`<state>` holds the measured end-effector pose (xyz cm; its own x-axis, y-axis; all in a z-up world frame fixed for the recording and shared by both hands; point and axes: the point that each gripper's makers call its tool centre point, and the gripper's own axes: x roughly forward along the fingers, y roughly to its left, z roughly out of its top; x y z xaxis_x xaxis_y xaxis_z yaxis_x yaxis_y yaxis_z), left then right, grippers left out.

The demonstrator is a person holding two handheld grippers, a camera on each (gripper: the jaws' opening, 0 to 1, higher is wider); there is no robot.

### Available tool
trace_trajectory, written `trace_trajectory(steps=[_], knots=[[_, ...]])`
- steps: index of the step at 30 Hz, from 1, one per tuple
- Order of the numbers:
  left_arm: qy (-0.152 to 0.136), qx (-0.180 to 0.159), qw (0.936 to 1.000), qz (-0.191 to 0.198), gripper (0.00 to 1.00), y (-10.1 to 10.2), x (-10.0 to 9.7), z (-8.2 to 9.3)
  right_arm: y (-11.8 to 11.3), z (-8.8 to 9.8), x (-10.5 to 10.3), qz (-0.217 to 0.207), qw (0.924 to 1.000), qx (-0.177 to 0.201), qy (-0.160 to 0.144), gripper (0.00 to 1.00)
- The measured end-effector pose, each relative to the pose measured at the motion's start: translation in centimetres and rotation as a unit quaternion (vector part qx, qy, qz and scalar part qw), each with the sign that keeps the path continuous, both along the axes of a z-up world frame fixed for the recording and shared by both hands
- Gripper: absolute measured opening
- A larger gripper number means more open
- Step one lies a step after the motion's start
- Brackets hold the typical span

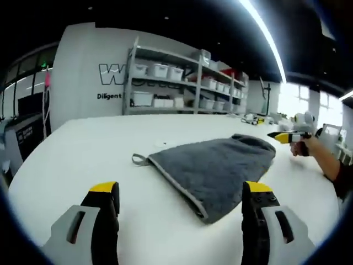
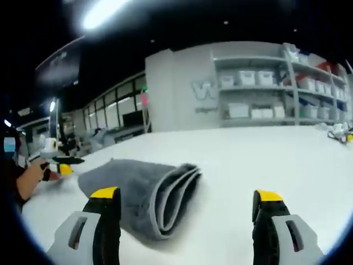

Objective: Open the folded towel by lifting each exposed corner and separating the folded layers until the towel lies flat within the target outline without major curled edges

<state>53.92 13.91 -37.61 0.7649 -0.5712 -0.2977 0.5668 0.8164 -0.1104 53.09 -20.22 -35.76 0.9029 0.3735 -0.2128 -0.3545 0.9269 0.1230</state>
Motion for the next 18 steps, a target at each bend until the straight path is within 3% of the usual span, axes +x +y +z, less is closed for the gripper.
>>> trace_trajectory(steps=[8, 11, 15, 18], knots=[[0.048, -0.016, 0.9986, -0.018, 0.67, -0.5, -0.4, -1.3, 0.6, -1.2, -0.2, 0.007, 0.9997, 0.005, 0.024, 0.99], [0.056, -0.015, 0.998, -0.024, 0.66, -0.8, -0.5, -1.7, 0.7, -1.9, 0.4, 0.016, 0.9992, 0.005, 0.038, 0.92], [0.064, -0.019, 0.9973, -0.031, 0.59, -1.3, -0.9, -1.8, 1.4, -2.9, 0.2, 0.026, 0.998, 0.001, 0.057, 0.75], [0.064, -0.023, 0.9974, -0.026, 0.56, -1.1, 0.0, -2.1, 1.8, -3.3, 0.3, 0.03, 0.9977, 0.003, 0.061, 0.65]])
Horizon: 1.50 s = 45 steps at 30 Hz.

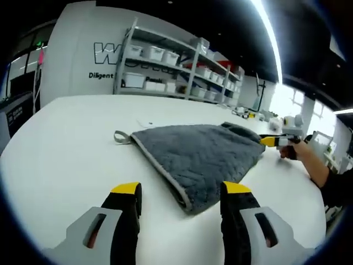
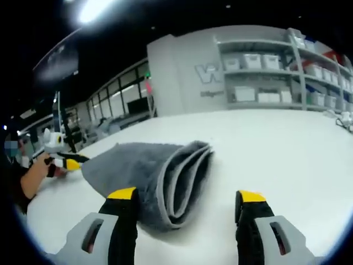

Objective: Open the folded towel by lifting each exposed corner and separating the folded layers until the towel lies flat within the target outline without major curled edges

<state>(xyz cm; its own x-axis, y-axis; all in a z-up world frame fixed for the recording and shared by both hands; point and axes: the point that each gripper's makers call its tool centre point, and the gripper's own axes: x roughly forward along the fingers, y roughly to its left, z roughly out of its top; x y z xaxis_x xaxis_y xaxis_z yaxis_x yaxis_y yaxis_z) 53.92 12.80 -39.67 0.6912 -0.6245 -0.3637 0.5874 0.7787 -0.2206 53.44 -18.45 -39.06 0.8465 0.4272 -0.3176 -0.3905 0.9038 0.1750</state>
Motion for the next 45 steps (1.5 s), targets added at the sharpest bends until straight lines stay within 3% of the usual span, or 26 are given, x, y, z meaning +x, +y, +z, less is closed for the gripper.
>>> trace_trajectory(steps=[3, 7, 10, 14, 15, 17, 21, 28, 37, 42, 45], knots=[[0.003, 0.001, 1.0, -0.003, 0.52, -0.2, 0.4, -0.3, 0.2, 0.0, 0.0, 0.001, 1.0, -0.003, 0.0, 0.48], [0.013, -0.005, 0.9999, -0.007, 0.51, -0.4, 0.5, -0.5, 0.3, -0.1, 0.1, 0.001, 1.0, 0.0, 0.004, 0.52], [0.021, -0.009, 0.9997, -0.005, 0.42, -0.9, 0.1, -0.8, -0.4, -0.3, 0.4, -0.01, 0.9999, 0.003, 0.012, 0.37], [0.026, -0.01, 0.9995, -0.016, 0.3, -1.2, -0.3, -1.0, -0.7, -1.0, 0.7, -0.015, 0.9992, 0.021, 0.029, 0.34], [0.018, -0.003, 0.9998, -0.013, 0.29, -1.0, 0.0, -1.0, -0.5, -1.4, 0.6, -0.008, 0.999, 0.018, 0.039, 0.31], [0.016, 0.0, 0.9998, -0.013, 0.23, -1.2, 0.0, -1.0, -0.5, -1.2, 0.7, -0.01, 0.9994, 0.008, 0.032, 0.22], [0.02, -0.014, 0.9994, -0.024, 0.14, -1.8, -0.4, -0.8, -0.3, -1.1, 0.8, -0.002, 0.9993, 0.011, 0.035, 0.11], [0.041, -0.071, 0.9963, -0.026, 0.11, -1.3, -0.8, -0.2, -0.1, -0.9, 0.9, 0.008, 0.9988, 0.028, 0.039, 0.05], [0.045, -0.072, 0.9961, -0.023, 0.1, -0.8, -1.9, -0.1, 1.2, -0.9, -0.1, 0.027, 0.9979, 0.038, 0.046, 0.04], [0.041, -0.052, 0.9976, -0.022, 0.1, -0.5, -2.2, -0.3, 2.1, -0.8, -0.6, 0.032, 0.9988, 0.007, 0.035, 0.03], [0.037, -0.042, 0.9982, -0.024, 0.1, 0.0, -2.6, 0.2, 2.6, -0.6, -1.0, 0.039, 0.9984, 0.01, 0.039, 0.03]])
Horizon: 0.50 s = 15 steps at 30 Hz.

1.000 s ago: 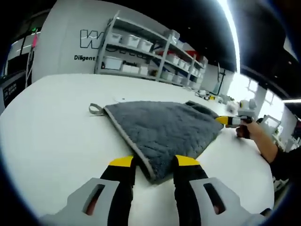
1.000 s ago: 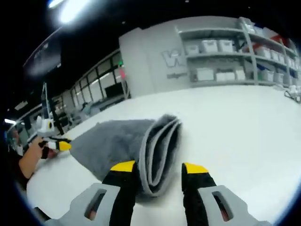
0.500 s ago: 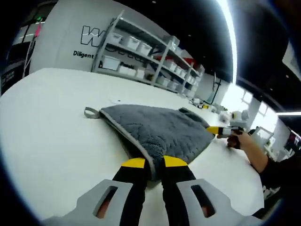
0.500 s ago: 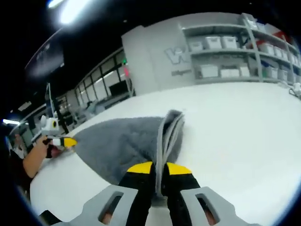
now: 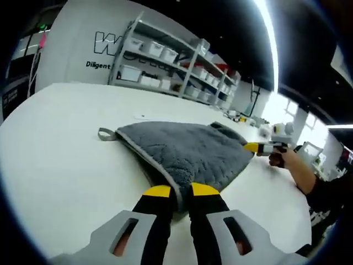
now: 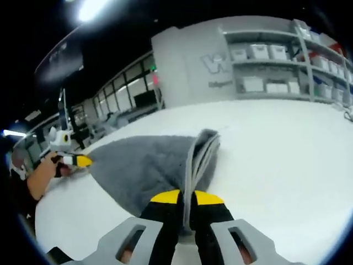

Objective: Open the folded towel by lifting each exposed corner and separating the folded layers until the towel lies flat within the target outline without major curled edges

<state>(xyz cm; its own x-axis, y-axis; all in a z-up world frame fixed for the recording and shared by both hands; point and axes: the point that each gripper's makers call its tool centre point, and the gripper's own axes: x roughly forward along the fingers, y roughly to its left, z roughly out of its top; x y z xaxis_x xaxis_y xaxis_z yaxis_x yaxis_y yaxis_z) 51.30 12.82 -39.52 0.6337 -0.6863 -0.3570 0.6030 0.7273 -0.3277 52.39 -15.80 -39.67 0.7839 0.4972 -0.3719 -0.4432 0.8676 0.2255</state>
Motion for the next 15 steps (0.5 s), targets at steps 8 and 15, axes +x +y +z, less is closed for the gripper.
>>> trace_trajectory(steps=[8, 15], knots=[[-0.013, -0.035, 0.9992, 0.014, 0.1, 1.3, -2.5, 2.0, 2.4, 0.1, -1.8, 0.023, 0.9997, -0.006, 0.005, 0.03], [-0.045, 0.004, 0.9985, 0.031, 0.1, 3.3, -4.4, 1.5, 4.3, 0.6, -3.9, 0.044, 0.9986, -0.026, -0.008, 0.03]])
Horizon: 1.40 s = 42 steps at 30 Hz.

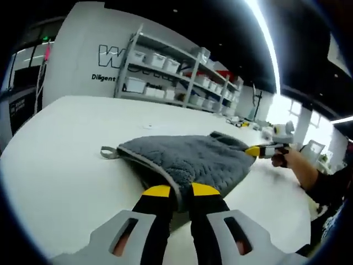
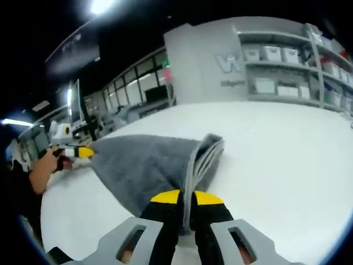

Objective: Open the folded towel by lifting each exposed corner and separating the folded layers until the towel lies flat within the target outline without major curled edges

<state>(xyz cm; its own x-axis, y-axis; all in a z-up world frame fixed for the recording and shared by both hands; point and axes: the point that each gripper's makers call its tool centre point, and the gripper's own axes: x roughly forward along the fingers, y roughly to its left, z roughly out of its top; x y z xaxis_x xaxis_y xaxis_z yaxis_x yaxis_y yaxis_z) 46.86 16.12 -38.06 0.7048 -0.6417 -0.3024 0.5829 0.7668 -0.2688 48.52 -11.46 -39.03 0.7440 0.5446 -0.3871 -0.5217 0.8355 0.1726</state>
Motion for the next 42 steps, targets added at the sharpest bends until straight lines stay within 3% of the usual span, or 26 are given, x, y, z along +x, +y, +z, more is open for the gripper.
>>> trace_trajectory(steps=[5, 13, 17, 21, 31, 42], knots=[[0.013, 0.007, 0.9999, 0.005, 0.1, 1.1, -0.7, -1.2, 0.5, -0.4, -0.7, 0.008, 0.9999, -0.01, 0.001, 0.03], [0.024, 0.01, 0.9996, -0.009, 0.1, 1.0, -2.6, -1.8, 0.3, -0.7, -2.5, 0.01, 0.9997, -0.021, -0.002, 0.04], [0.015, 0.023, 0.9996, -0.009, 0.11, 1.3, -3.2, -2.1, 0.3, -0.8, -3.5, 0.013, 0.9998, -0.011, 0.0, 0.04], [0.003, 0.037, 0.9993, -0.004, 0.11, 1.5, -2.9, -2.0, 0.4, -0.8, -4.2, 0.013, 0.9999, 0.001, 0.001, 0.04], [0.003, 0.044, 0.999, -0.004, 0.11, 1.7, -3.0, -2.3, 0.0, -1.0, -4.0, 0.008, 0.9998, 0.018, 0.004, 0.05], [0.009, 0.044, 0.999, -0.007, 0.12, 2.0, -1.9, -2.4, 0.4, -1.0, -4.8, 0.016, 0.9996, -0.02, -0.013, 0.05]])
